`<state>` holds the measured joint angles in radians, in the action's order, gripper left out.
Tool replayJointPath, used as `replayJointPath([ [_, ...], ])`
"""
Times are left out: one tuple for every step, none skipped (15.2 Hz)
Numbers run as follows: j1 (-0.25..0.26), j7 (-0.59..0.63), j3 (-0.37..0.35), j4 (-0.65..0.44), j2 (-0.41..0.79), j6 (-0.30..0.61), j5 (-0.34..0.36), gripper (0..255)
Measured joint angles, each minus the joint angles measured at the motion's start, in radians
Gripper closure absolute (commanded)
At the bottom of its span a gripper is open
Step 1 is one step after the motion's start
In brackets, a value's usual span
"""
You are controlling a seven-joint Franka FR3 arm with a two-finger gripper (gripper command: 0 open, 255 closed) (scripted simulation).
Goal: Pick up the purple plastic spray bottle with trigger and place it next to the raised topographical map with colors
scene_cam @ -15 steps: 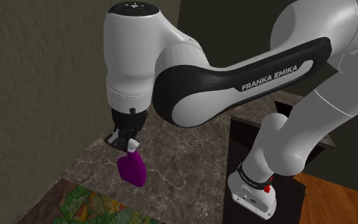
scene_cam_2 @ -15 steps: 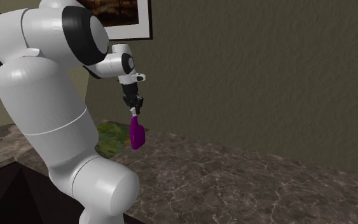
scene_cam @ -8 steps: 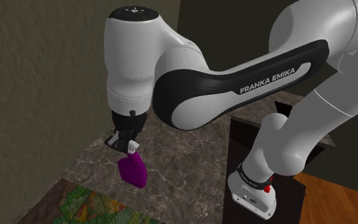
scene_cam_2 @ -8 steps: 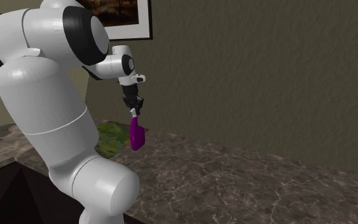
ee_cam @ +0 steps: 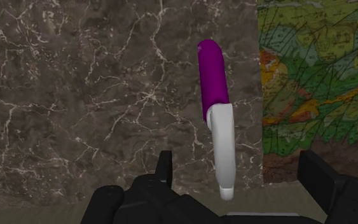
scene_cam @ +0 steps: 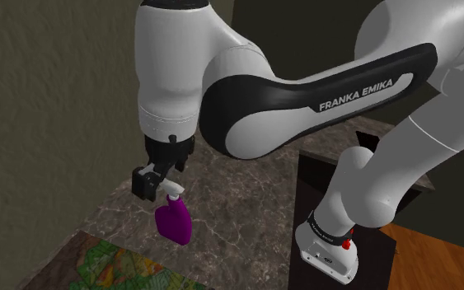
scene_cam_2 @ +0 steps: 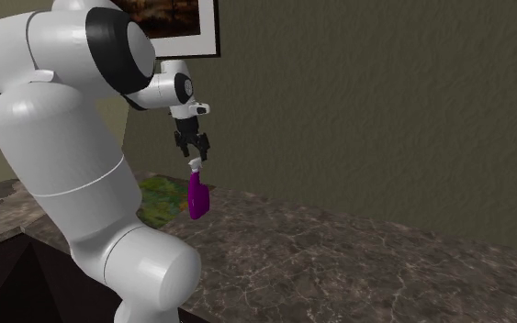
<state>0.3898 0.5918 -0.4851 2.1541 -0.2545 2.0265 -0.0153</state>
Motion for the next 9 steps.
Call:
replayJointPath([
  [0.001,0.000,0.000,-0.027,-0.006,-0.031,-0.002,0],
  [0.001,-0.002,0.002,-0.052,-0.010,-0.060,-0.004,0],
  [0.003,-0.001,0.002,-0.059,-0.015,-0.072,-0.006,0],
  [0.003,-0.002,0.003,-0.063,-0.017,-0.079,-0.007,0],
  [0.003,-0.004,0.004,-0.064,-0.020,-0.082,-0.008,0],
  [0.003,-0.004,0.004,-0.066,-0.021,-0.086,-0.009,0],
  [0.003,-0.005,0.005,-0.067,-0.021,-0.087,-0.009,0],
  [0.003,-0.005,0.005,-0.067,-0.021,-0.087,-0.009,0],
  [0.003,-0.005,0.005,-0.067,-0.022,-0.088,-0.009,0],
])
